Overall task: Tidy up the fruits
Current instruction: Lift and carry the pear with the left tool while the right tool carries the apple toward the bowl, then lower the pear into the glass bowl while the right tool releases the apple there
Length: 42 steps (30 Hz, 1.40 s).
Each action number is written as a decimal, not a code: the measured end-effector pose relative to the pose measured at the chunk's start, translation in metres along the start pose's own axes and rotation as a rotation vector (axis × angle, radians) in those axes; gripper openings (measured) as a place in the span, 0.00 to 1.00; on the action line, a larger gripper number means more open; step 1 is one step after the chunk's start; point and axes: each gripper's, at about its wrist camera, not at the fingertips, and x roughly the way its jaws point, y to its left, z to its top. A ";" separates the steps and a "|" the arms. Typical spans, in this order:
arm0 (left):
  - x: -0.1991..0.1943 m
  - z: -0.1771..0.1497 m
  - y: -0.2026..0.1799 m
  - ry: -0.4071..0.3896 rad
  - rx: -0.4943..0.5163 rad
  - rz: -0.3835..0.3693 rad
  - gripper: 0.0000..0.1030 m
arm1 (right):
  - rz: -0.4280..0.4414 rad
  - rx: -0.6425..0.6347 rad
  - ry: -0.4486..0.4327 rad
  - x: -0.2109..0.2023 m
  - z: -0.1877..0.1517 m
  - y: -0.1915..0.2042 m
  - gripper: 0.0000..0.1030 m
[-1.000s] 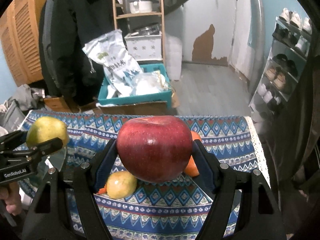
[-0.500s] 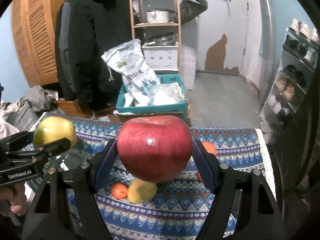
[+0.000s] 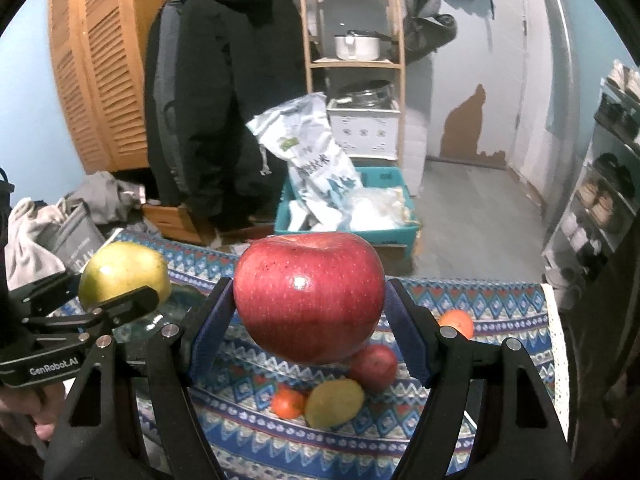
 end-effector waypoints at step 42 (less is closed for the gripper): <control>0.051 -0.081 0.183 0.234 -0.272 0.219 0.63 | 0.222 -0.109 0.284 0.162 -0.015 0.154 0.73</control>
